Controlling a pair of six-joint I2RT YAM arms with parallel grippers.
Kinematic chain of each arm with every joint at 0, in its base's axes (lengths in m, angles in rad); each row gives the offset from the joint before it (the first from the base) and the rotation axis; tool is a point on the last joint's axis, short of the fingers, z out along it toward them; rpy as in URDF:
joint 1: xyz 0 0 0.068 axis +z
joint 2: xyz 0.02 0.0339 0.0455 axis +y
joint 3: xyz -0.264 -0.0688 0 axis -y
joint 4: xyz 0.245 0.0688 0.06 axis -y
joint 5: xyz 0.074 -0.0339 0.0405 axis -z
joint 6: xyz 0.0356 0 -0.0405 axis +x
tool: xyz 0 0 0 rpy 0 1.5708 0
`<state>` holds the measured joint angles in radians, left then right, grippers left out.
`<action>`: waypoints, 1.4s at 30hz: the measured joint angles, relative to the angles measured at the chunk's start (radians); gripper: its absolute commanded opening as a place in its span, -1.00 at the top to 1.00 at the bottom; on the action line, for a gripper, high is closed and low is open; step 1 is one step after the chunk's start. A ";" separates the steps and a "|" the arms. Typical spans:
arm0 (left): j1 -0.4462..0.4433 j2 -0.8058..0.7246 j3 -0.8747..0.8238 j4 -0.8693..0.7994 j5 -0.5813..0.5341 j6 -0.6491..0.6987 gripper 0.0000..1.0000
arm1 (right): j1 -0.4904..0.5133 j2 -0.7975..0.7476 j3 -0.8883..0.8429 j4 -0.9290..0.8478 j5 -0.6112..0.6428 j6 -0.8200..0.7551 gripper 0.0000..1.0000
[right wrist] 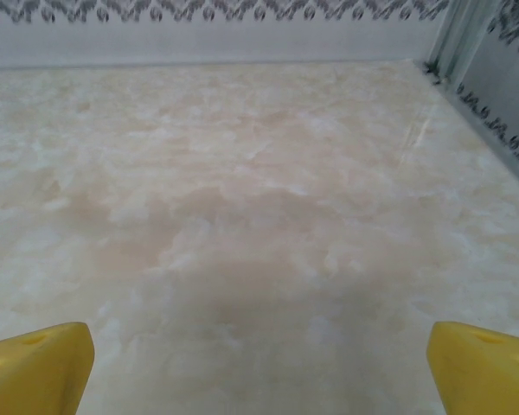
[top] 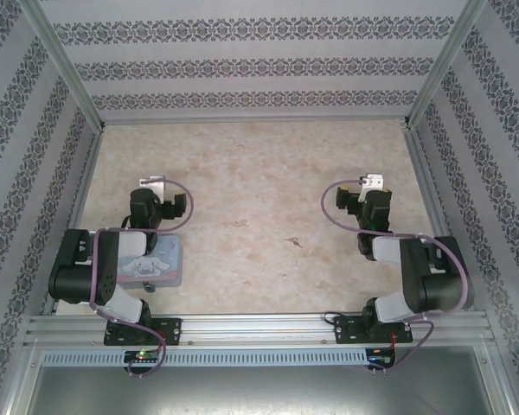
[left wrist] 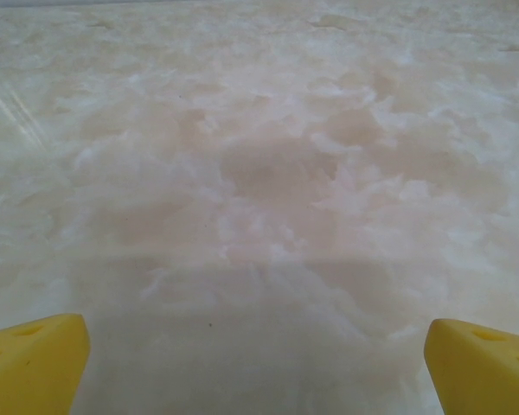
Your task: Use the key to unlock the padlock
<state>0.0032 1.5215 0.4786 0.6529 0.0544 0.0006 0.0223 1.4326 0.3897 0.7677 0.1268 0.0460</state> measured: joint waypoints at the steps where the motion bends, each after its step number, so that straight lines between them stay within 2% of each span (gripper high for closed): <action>1: 0.000 -0.022 0.032 -0.053 0.001 -0.001 -1.00 | 0.000 -0.032 0.016 -0.045 0.005 0.004 -0.96; 4: 0.000 -0.105 0.141 -0.201 -0.004 -0.031 -0.99 | 0.000 -0.126 0.142 -0.259 0.013 0.079 -0.97; 7: 0.000 -0.172 0.283 -0.401 -0.032 -0.132 -0.99 | -0.004 -0.153 0.291 -0.436 -0.003 0.207 -0.96; 12: -0.002 -0.189 0.484 -0.770 0.011 -0.335 -0.99 | -0.045 -0.142 0.340 -0.553 -0.213 0.389 -0.93; 16: -0.037 -0.247 0.480 -1.056 0.047 -0.464 -0.99 | -0.010 -0.128 0.314 -0.620 -0.355 0.471 -0.90; 22: -0.130 -0.488 0.417 -1.368 0.055 -0.587 -0.99 | 0.154 -0.144 0.317 -0.695 -0.406 0.513 -0.88; 25: -0.157 -0.592 0.373 -1.446 0.053 -0.642 -0.99 | 0.218 -0.145 0.341 -0.729 -0.404 0.525 -0.88; 29: -0.217 -0.643 0.296 -1.495 0.049 -0.709 -0.99 | 0.250 -0.122 0.385 -0.741 -0.391 0.545 -0.85; 35: -0.329 -0.598 0.225 -1.491 0.038 -0.774 -0.99 | 0.251 -0.066 0.402 -0.751 -0.374 0.586 -0.85; 42: -0.412 -0.512 0.221 -1.395 -0.026 -0.799 -0.99 | 0.251 -0.062 0.403 -0.796 -0.355 0.590 -0.96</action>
<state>-0.4088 1.0100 0.6998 -0.7425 0.0284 -0.7982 0.2729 1.3708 0.7925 -0.0280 -0.2279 0.6361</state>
